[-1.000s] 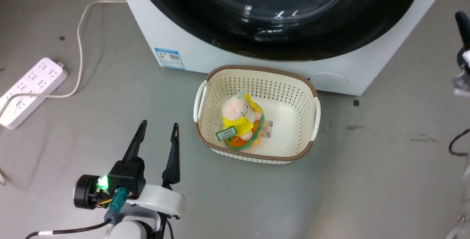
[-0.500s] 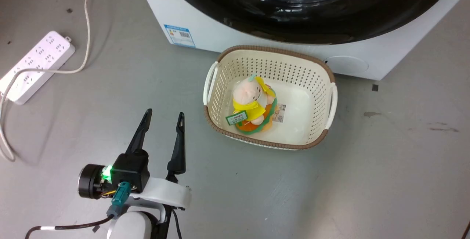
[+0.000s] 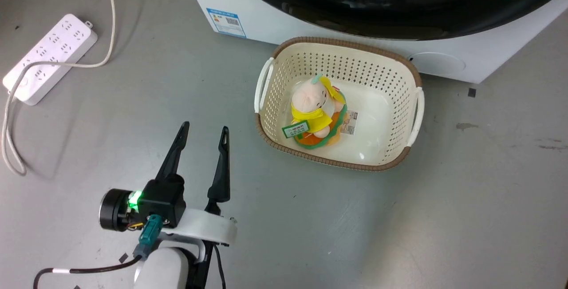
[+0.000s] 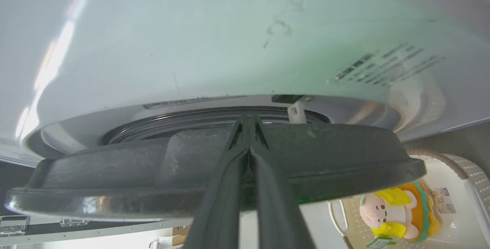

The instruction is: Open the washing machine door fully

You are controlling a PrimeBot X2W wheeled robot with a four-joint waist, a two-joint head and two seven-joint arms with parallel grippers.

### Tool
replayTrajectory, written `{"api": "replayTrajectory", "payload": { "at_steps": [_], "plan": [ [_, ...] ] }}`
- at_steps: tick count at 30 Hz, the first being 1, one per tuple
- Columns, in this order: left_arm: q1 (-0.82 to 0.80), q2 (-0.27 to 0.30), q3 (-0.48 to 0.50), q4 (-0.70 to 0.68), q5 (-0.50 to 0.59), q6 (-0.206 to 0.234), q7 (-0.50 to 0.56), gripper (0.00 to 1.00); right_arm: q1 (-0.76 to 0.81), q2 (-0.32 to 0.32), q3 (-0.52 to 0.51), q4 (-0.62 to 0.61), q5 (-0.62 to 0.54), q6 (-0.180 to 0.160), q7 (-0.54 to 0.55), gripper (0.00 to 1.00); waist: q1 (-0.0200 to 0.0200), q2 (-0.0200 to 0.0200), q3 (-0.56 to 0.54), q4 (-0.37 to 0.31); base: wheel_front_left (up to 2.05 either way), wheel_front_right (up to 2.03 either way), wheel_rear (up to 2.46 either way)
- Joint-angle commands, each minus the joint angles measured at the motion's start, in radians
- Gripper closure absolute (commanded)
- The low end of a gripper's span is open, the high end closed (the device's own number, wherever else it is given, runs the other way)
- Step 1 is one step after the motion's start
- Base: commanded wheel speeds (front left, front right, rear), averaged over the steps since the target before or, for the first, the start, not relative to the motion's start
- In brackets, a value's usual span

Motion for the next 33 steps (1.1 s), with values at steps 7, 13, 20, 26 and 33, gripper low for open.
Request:
{"api": "replayTrajectory", "payload": {
  "at_steps": [7,13,20,26,33],
  "plan": [
    [-0.021,0.001,-0.013,0.012,-0.009,0.014,-0.023,0.00,-0.059,-0.010,-0.050,0.104,0.041,0.001,0.111,1.00,-0.0001,-0.0001,-0.003,0.013,0.00,0.00,0.00],
    [-0.003,0.001,-0.016,0.025,-0.009,0.015,-0.030,0.00,0.027,0.004,-0.049,0.132,0.048,0.001,0.174,1.00,-0.0001,-0.0001,-0.066,0.009,0.00,0.00,0.00],
    [0.045,0.001,-0.024,0.044,-0.008,0.012,-0.030,0.00,0.203,0.078,-0.018,0.073,0.062,0.001,0.239,1.00,-0.0001,-0.0001,-0.174,-0.004,0.00,0.00,0.00],
    [0.096,0.001,-0.037,0.062,-0.018,0.013,-0.030,0.00,0.356,0.161,0.008,-0.031,0.101,0.001,0.325,1.00,-0.0001,-0.0001,-0.257,-0.011,0.00,0.00,0.00],
    [0.144,0.001,-0.054,0.074,-0.017,0.010,-0.030,0.00,0.514,0.248,0.051,-0.184,0.157,0.001,0.447,1.00,-0.0001,-0.0001,-0.323,-0.009,0.00,0.00,0.00]
  ]
}}
